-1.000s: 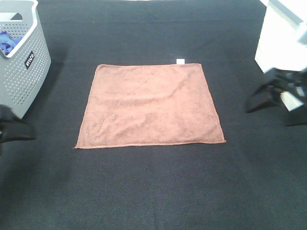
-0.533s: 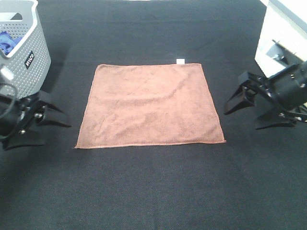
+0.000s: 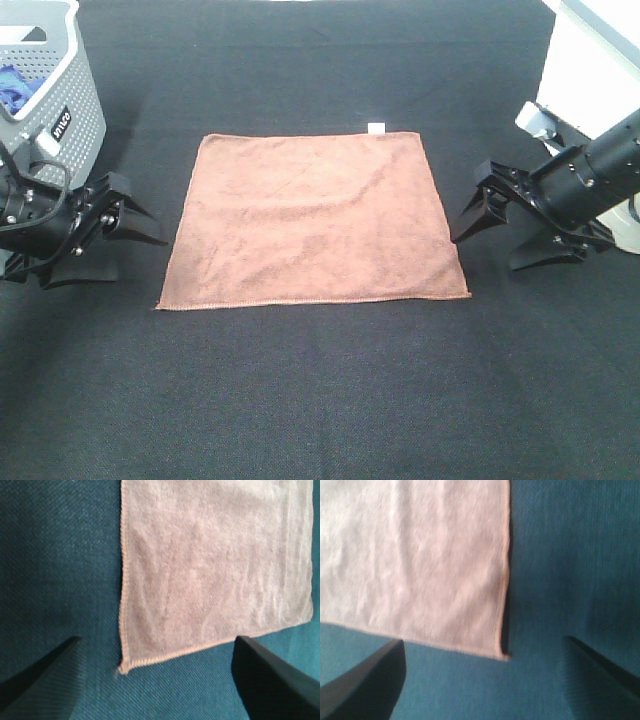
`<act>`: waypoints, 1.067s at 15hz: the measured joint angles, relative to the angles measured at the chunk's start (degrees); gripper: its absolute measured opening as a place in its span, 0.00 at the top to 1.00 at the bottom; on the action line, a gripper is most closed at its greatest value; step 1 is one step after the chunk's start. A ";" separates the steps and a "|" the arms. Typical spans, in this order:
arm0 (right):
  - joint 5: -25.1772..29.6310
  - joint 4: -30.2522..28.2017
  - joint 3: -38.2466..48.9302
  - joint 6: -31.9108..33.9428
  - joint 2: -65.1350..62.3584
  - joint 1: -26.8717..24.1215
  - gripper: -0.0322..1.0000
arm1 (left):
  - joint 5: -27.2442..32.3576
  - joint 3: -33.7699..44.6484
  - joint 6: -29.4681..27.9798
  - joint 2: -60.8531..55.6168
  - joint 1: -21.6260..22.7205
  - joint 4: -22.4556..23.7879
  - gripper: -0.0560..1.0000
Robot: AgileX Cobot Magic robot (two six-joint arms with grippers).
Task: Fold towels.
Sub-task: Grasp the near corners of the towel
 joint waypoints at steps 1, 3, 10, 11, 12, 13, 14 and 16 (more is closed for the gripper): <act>0.00 0.17 -0.86 0.00 0.86 0.00 0.21 | -0.23 -0.11 0.00 0.63 0.00 -0.17 0.23; 0.00 0.57 -2.98 -0.11 2.92 0.00 0.21 | -2.06 -0.11 0.00 2.52 -0.97 -0.23 0.23; 0.34 2.01 -7.16 -1.20 9.34 -0.06 0.24 | -6.59 -5.61 0.00 7.68 -8.54 -2.46 0.23; 1.20 2.75 -7.62 -1.66 10.03 -0.29 0.25 | -5.21 -7.79 0.00 9.45 -9.97 -3.72 0.23; 1.66 3.84 -7.79 -2.52 10.60 -0.34 0.26 | -4.53 -8.94 0.00 10.49 -10.89 -4.58 0.23; 2.01 5.56 -7.79 -3.32 10.94 -0.34 0.27 | -4.18 -9.68 0.00 11.17 -11.52 -5.84 0.23; 2.69 7.39 -7.79 -4.58 11.52 -0.34 0.29 | -3.38 -10.14 0.00 11.86 -11.86 -7.16 0.23; 4.24 10.43 -7.96 -7.10 12.66 0.52 0.32 | -2.69 -11.12 0.00 13.01 -12.15 -8.88 0.29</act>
